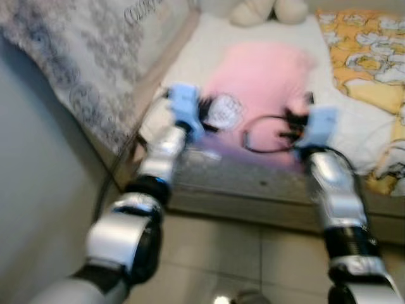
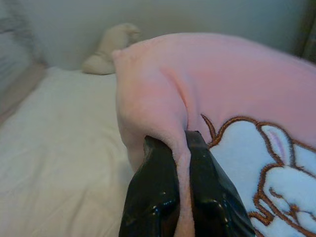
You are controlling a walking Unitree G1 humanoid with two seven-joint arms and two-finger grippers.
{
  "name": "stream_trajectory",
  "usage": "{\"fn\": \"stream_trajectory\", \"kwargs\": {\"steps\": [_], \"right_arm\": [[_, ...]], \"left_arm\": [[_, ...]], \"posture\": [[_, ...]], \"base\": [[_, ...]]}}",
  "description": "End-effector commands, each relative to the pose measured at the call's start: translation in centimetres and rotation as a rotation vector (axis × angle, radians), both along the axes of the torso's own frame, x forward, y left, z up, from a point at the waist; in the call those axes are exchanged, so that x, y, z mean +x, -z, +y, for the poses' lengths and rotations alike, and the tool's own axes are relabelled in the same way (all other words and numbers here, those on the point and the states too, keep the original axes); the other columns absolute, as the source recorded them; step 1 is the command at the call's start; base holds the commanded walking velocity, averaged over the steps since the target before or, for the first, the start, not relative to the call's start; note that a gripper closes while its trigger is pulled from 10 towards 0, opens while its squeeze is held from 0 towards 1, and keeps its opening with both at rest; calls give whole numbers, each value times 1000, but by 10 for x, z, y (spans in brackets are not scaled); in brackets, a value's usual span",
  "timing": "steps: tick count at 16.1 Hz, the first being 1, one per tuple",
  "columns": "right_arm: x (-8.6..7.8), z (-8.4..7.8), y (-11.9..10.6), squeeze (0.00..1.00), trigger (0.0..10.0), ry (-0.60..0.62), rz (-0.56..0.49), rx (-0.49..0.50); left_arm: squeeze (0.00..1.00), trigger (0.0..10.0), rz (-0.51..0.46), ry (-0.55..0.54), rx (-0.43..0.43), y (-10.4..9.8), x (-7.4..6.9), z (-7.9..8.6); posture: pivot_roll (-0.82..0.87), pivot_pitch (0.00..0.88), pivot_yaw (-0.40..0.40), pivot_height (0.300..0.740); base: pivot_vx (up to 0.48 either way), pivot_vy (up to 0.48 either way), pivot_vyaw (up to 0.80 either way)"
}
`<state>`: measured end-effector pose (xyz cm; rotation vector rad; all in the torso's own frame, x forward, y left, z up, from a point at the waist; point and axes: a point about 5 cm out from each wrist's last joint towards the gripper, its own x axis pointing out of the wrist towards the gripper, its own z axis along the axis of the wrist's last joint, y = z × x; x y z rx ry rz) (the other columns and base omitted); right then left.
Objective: Clean up the room
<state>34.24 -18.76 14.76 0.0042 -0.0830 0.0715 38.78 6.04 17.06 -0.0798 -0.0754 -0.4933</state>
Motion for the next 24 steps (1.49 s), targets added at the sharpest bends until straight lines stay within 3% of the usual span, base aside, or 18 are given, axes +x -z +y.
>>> {"fn": "stream_trajectory", "kwargs": {"steps": [1,8,24], "right_arm": [[3,7,-14,0,10000,-19,-68,-6],[3,10,-10,0,10000,-25,-65,-6],[5,8,-6,0,10000,-21,-49,-16]], "left_arm": [[0,10000,-49,-39,3,-14,6,13],[0,10000,-36,-56,-11,-15,8,15],[0,10000,-6,-45,-21,-19,9,-1]], "posture": [[-259,0,85,740],[-257,0,93,740],[-254,0,101,740]], "base": [[431,0,0],[431,0,0],[437,0,0]]}}
